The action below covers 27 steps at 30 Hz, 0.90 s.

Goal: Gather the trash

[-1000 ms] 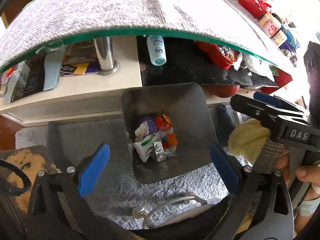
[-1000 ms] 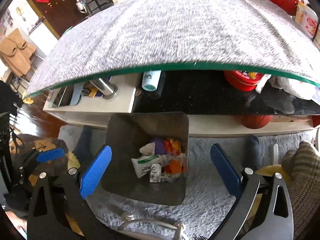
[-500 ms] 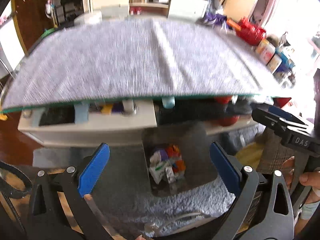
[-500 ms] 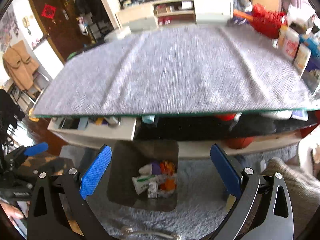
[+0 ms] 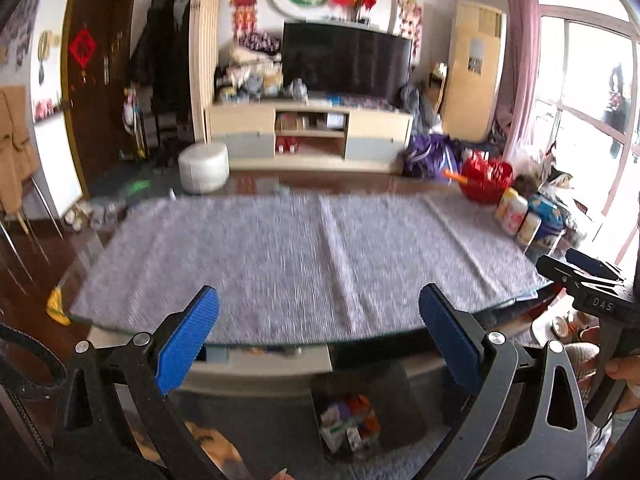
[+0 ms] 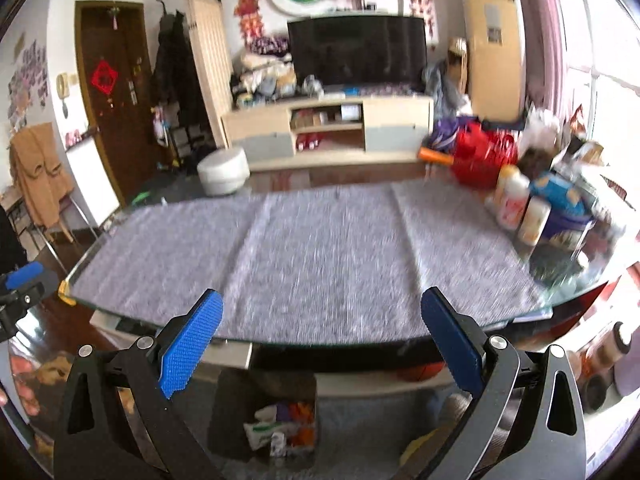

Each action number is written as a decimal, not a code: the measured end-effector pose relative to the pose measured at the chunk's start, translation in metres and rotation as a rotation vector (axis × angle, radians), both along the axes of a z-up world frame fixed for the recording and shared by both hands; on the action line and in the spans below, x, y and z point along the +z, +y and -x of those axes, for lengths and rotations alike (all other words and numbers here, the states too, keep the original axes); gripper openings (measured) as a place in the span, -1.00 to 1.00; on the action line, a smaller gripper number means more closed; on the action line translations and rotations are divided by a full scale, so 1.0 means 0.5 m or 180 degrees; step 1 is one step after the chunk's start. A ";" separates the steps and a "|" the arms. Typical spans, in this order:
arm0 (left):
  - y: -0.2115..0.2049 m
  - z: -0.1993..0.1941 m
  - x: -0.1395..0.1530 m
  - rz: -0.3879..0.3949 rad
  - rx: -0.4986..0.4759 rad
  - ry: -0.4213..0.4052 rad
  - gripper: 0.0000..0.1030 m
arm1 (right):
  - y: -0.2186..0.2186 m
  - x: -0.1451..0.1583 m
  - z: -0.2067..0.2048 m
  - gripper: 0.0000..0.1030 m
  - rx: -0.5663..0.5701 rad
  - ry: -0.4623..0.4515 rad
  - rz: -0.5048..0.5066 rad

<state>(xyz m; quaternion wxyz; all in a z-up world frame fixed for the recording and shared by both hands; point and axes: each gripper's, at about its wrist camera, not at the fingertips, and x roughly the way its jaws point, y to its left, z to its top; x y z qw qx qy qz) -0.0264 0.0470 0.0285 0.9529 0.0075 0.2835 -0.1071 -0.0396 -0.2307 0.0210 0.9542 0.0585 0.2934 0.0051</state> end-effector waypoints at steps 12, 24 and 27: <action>-0.001 0.065 0.098 -0.0001 0.0217 -0.0489 0.84 | 0.014 0.074 0.061 0.94 -0.0116 -0.0457 0.0134; -0.009 0.091 0.070 -0.0056 0.0306 -0.0507 0.84 | 0.028 0.094 0.119 0.94 -0.0279 -0.0710 0.0237; -0.011 0.091 0.065 -0.0087 0.0337 -0.0502 0.84 | 0.036 0.088 0.116 0.94 -0.0220 -0.0690 0.0232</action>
